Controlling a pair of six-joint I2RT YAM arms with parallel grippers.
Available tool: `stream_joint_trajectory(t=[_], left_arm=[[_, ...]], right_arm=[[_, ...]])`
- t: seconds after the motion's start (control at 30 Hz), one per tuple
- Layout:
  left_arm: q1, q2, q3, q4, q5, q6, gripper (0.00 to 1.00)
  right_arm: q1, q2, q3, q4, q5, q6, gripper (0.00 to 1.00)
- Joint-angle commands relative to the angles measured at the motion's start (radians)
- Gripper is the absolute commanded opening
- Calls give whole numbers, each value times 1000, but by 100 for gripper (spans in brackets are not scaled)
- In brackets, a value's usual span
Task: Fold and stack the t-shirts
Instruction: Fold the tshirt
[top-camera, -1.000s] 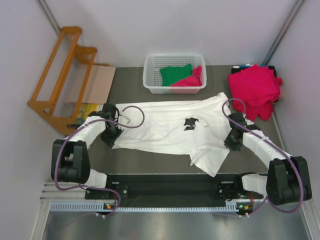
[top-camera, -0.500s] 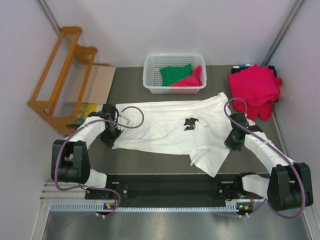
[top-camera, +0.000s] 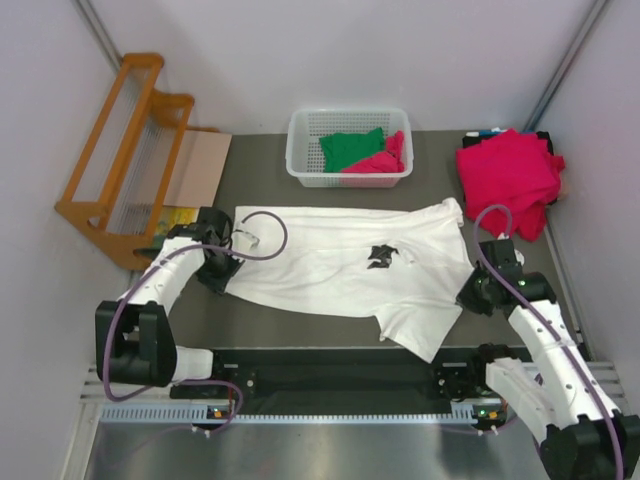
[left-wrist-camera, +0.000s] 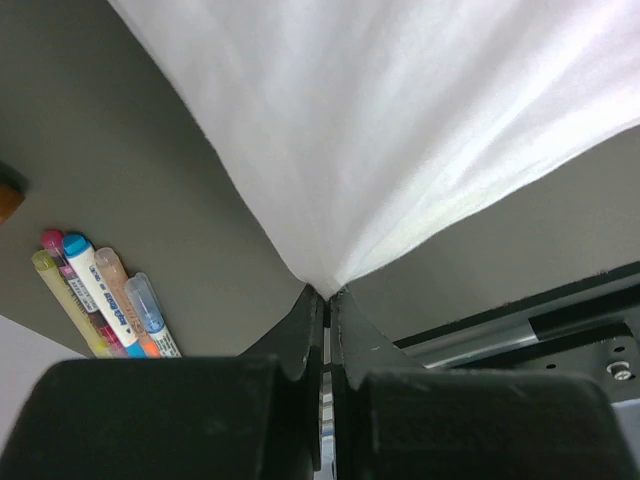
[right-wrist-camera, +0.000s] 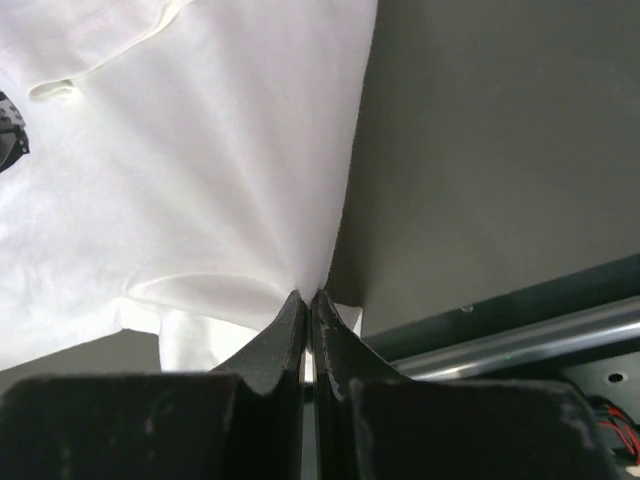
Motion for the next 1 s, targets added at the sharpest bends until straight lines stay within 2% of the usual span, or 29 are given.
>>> stream_joint_trajectory(t=[0.0, 0.2, 0.43, 0.6, 0.7, 0.8, 0.97], left_arm=[[6, -54, -9, -77, 24, 63, 0], [23, -80, -9, -131, 16, 125, 0], [77, 6, 44, -45, 18, 152, 0], [193, 178, 199, -20, 67, 183, 0], [212, 259, 346, -25, 102, 163, 0], [212, 305, 428, -51, 139, 151, 0], [210, 360, 491, -57, 171, 132, 0]], right_arm=[[-12, -58, 81, -144, -12, -6, 0], [-11, -61, 129, -174, 4, -14, 0], [-17, 23, 118, -63, 11, 1, 0], [-67, 89, 139, 16, 20, -8, 0], [-133, 135, 155, 68, -23, -38, 0], [-178, 170, 172, 98, -29, -55, 0], [-234, 226, 185, 150, -65, -71, 0]])
